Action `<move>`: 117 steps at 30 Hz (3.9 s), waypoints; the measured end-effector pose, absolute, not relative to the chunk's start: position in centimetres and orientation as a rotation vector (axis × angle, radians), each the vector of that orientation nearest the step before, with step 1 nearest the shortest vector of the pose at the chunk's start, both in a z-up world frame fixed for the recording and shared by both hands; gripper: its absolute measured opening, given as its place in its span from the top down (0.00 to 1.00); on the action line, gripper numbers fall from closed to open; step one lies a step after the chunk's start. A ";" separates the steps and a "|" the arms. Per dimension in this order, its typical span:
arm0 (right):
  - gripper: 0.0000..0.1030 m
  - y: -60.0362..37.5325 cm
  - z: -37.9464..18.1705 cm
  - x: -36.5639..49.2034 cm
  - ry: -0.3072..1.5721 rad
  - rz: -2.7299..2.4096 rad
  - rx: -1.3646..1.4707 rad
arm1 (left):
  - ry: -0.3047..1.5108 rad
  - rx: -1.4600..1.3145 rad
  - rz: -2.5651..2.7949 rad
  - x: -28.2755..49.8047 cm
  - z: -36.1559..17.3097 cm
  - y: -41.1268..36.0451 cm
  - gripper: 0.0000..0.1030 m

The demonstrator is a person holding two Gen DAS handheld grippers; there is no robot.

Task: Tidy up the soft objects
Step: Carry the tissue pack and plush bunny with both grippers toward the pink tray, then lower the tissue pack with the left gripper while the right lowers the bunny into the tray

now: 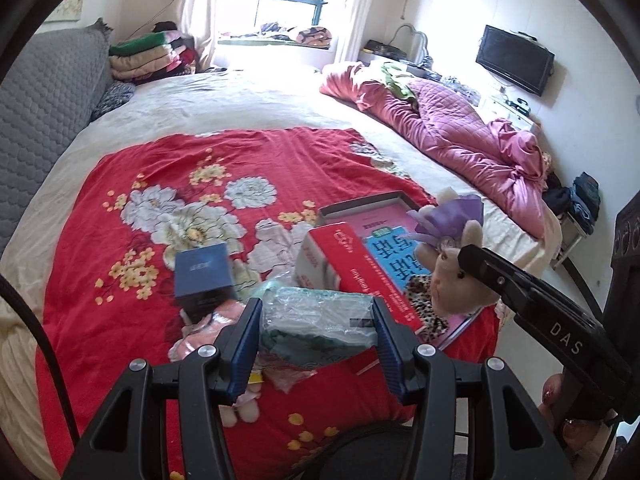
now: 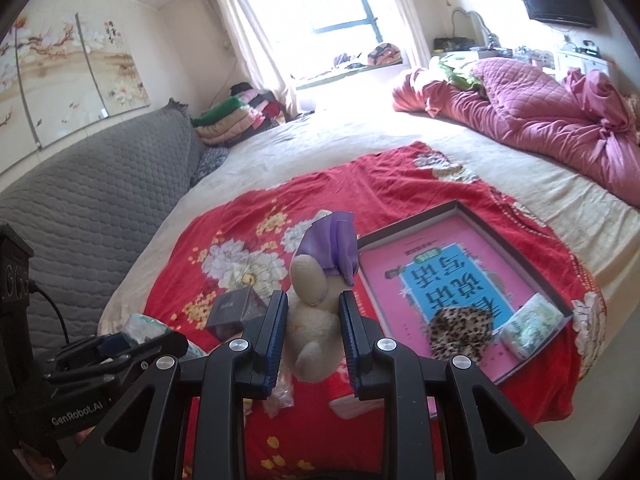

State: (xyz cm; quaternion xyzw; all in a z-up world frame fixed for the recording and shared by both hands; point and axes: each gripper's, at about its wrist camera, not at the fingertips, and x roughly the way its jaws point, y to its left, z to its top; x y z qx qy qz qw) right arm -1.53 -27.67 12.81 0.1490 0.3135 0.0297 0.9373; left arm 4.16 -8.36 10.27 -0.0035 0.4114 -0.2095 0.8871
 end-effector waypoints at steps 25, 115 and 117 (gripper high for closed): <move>0.74 -36.1 14.8 -4.1 0.551 -0.096 0.374 | 0.817 0.082 -0.576 4.4 11.7 -18.9 0.49; 0.63 -43.6 0.1 1.0 0.854 -0.178 0.454 | 1.136 0.287 -0.596 15.1 -3.5 -32.2 0.47; 0.63 -43.6 0.5 1.0 0.846 -0.184 0.443 | 1.138 0.286 -0.594 15.2 -3.5 -32.2 0.47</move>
